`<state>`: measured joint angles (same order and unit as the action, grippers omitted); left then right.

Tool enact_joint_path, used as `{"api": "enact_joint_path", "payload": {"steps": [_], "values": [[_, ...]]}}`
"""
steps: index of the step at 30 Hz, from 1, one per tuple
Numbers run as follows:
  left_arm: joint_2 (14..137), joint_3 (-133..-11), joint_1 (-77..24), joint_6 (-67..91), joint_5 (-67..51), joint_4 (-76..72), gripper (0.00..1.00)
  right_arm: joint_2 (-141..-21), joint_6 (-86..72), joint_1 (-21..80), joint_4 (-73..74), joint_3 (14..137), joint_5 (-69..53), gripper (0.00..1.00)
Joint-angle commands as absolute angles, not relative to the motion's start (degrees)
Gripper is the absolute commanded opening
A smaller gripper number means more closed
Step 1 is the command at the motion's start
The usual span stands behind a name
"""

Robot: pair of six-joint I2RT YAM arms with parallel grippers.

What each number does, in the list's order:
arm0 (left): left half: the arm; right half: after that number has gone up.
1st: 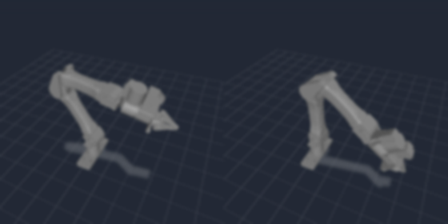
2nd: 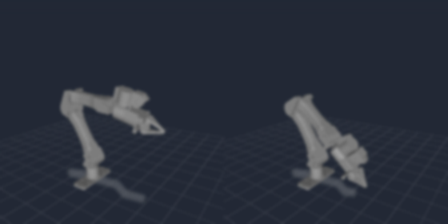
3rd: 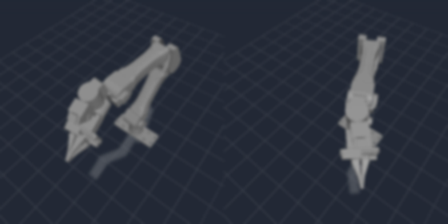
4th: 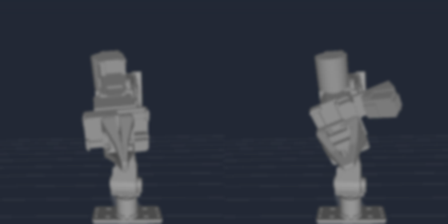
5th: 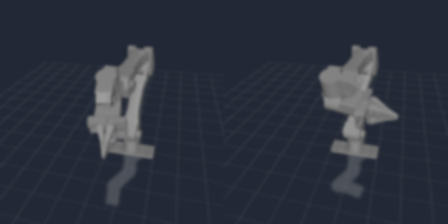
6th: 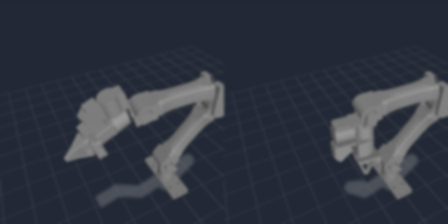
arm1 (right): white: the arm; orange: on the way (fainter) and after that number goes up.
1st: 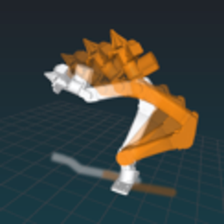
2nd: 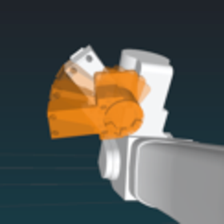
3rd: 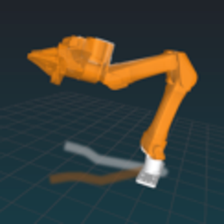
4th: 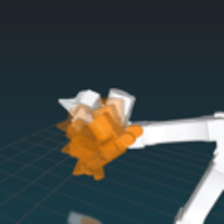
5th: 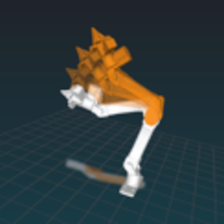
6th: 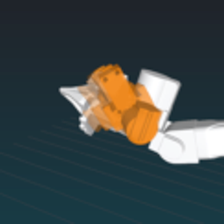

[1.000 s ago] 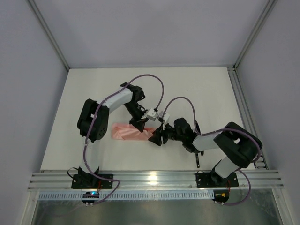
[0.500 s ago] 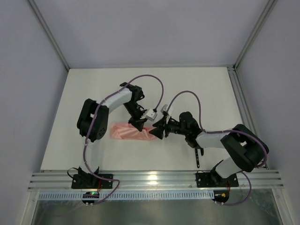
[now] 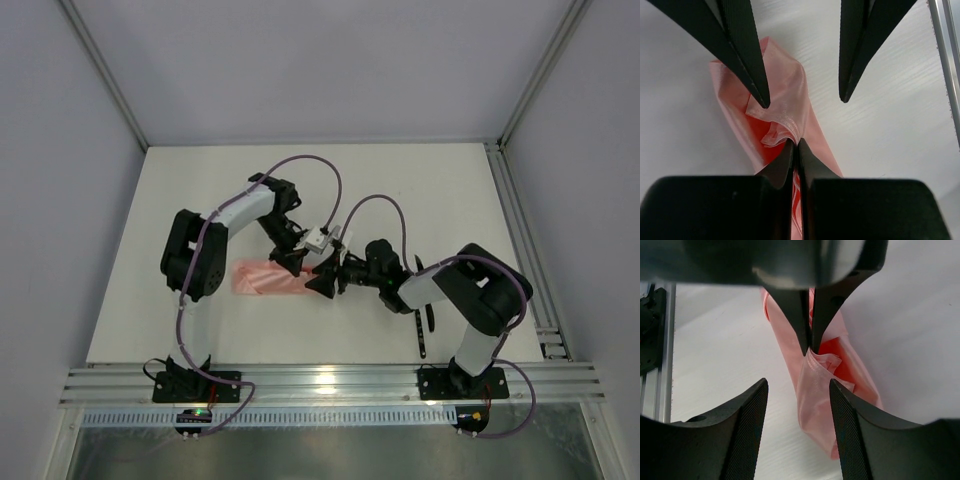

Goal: Fold the napkin into a case and place the utensils inside
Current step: Stuff the top corner of the square-folded napkin into the folded napkin.

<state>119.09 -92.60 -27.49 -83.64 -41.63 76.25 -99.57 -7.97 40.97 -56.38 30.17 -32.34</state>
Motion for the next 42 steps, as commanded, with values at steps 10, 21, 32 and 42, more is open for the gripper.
{"api": "enact_joint_path", "payload": {"steps": [10,21,32,42], "values": [[115.9,-94.5,-25.3,-88.9,-47.1,89.9,0.0,-98.5,-10.9,41.4,-66.5,24.4,-26.8,0.56],[115.3,-94.0,-25.0,-89.0,-47.9,90.3,0.0,-93.3,-8.6,42.2,-64.6,23.1,-23.1,0.56],[115.5,-95.2,-24.5,-90.2,-49.0,91.8,0.0,-99.8,-9.5,43.6,-67.0,27.2,-23.6,0.56],[114.7,-94.1,-23.6,-95.8,-49.1,95.3,0.0,-107.4,-10.9,43.6,-68.8,29.0,-23.0,0.53]]}}
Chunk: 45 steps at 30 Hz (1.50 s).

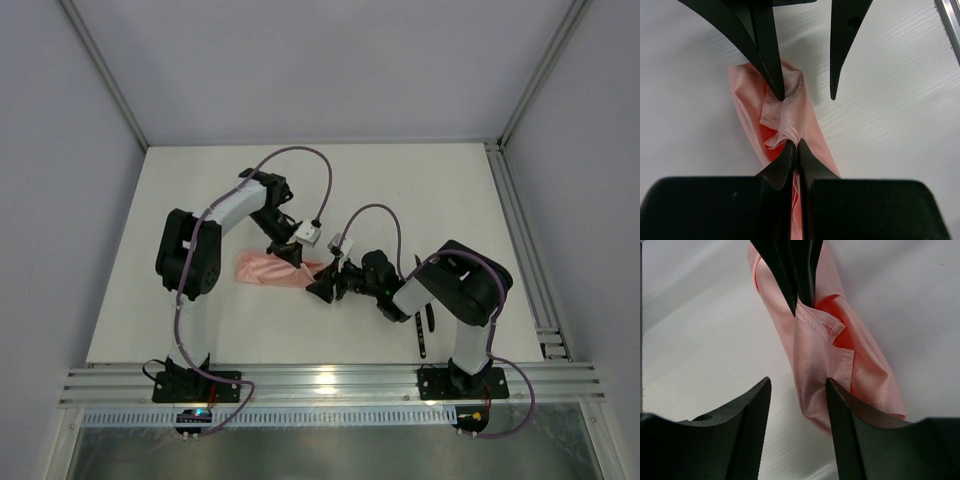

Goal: Fold the napkin into a case and place the utensils inside
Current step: Stuff the top corner of the square-folded napkin into the folded napkin.

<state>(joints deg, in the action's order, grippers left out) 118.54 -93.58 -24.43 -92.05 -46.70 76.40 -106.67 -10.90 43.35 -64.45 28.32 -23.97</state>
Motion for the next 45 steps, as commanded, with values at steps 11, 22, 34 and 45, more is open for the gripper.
{"api": "enact_joint_path", "payload": {"steps": [11,22,34,45], "values": [[114.3,-94.7,-22.1,-95.5,-51.1,95.4,0.0,-109.7,-12.5,43.5,-67.9,28.3,-23.6,0.41],[114.4,-93.9,-22.1,-96.2,-52.7,95.3,0.0,-108.5,-14.5,42.7,-64.5,31.6,-23.5,0.08],[116.5,-95.7,-21.7,-93.5,-53.1,93.8,0.0,-102.8,-13.6,41.8,-65.9,29.6,-27.8,0.52],[116.5,-95.4,-21.7,-92.5,-53.1,92.5,0.0,-100.8,-9.8,41.8,-56.3,34.2,-24.7,0.55]]}}
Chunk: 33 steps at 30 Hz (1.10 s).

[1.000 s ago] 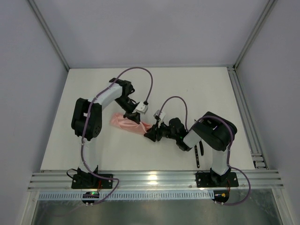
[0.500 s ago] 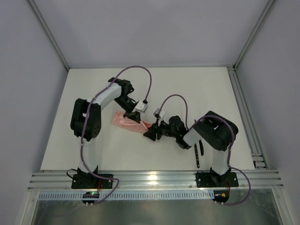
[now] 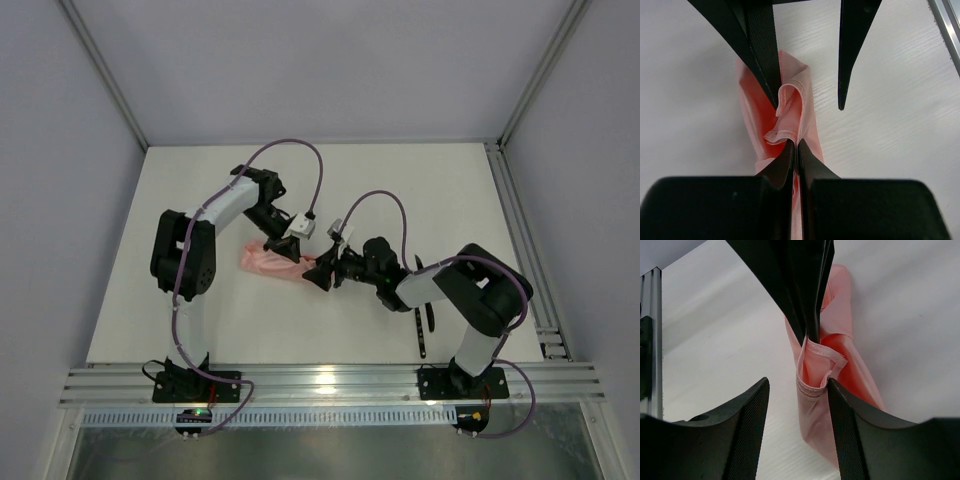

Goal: Fold the napkin into a case and place the utensils inside
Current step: Stuff the top corner of the square-folded napkin into the folded napkin.

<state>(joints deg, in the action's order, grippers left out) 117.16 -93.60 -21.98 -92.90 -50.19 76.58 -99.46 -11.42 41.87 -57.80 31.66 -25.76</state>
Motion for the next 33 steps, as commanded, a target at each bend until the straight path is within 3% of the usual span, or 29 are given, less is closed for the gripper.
{"api": "enact_joint_path", "payload": {"steps": [1,11,20,25,33], "values": [[116.5,-95.5,-21.7,-92.4,-52.9,92.5,0.0,-101.2,-9.9,41.8,-56.3,33.9,-24.4,0.55],[116.6,-94.9,-21.7,-92.5,-51.9,92.4,0.0,-90.4,-9.1,35.8,-48.8,27.0,-19.2,0.6],[117.2,-95.5,-21.7,-92.1,-51.9,92.2,0.0,-75.2,1.7,38.8,-36.3,27.2,-19.8,0.62],[117.3,-95.9,-21.7,-92.1,-51.9,92.5,0.0,-78.6,4.3,44.8,-37.5,28.4,-20.1,0.58],[117.6,-96.5,-21.7,-94.5,-51.7,95.3,0.0,-89.5,2.8,45.4,-45.9,33.6,-19.9,0.57]]}}
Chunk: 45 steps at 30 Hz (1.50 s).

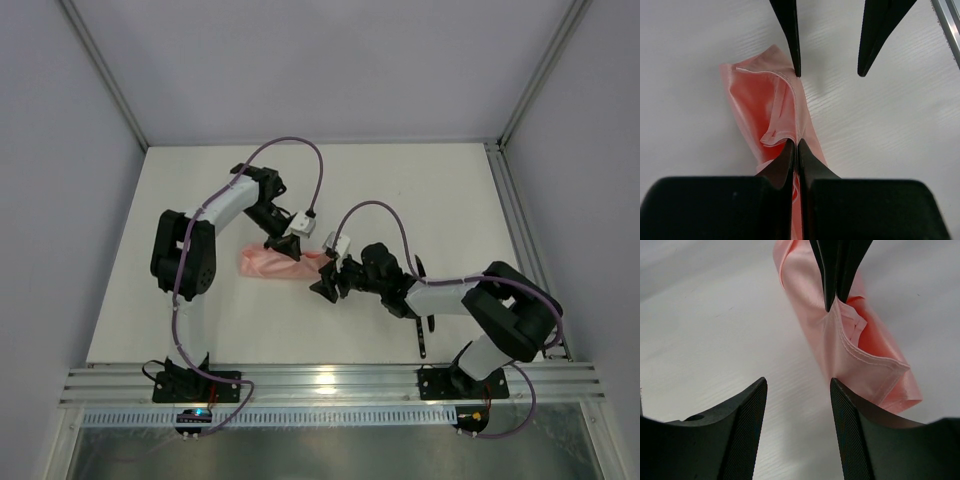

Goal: Fold the napkin into a case and place the utensils inside
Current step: Stuff the top corner of the square-folded napkin into the folded napkin.

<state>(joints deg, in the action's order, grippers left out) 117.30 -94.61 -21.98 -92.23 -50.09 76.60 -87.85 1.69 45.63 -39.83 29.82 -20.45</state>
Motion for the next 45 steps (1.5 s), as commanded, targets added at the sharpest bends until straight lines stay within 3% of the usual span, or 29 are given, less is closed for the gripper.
{"api": "enact_joint_path", "payload": {"steps": [1,11,30,39,40,41,45], "values": [[117.6,-96.3,-21.7,-94.6,-51.5,95.3,0.0,-90.1,2.8,45.0,-45.8,34.3,-20.0,0.57],[118.0,-96.0,-21.7,-95.2,-51.7,95.2,0.0,-91.4,3.0,43.2,-48.0,34.2,-20.9,0.57],[116.5,-95.2,-21.7,-96.9,-54.0,95.3,0.0,-104.4,-3.9,39.8,-55.1,38.3,-27.7,0.57],[117.5,-96.4,-21.6,-95.6,-56.1,94.0,0.0,-110.5,-9.6,39.6,-57.0,39.9,-28.8,0.4],[117.6,-96.5,-21.5,-95.6,-56.0,94.0,0.0,-111.0,-10.9,39.6,-56.7,40.3,-29.2,0.36],[117.7,-96.7,-21.5,-95.5,-55.9,94.0,0.0,-111.5,-11.7,39.4,-56.5,40.8,-29.2,0.25],[118.5,-96.2,-21.5,-94.1,-54.1,92.8,0.0,-113.0,-15.6,38.4,-58.4,40.3,-29.1,0.09]]}}
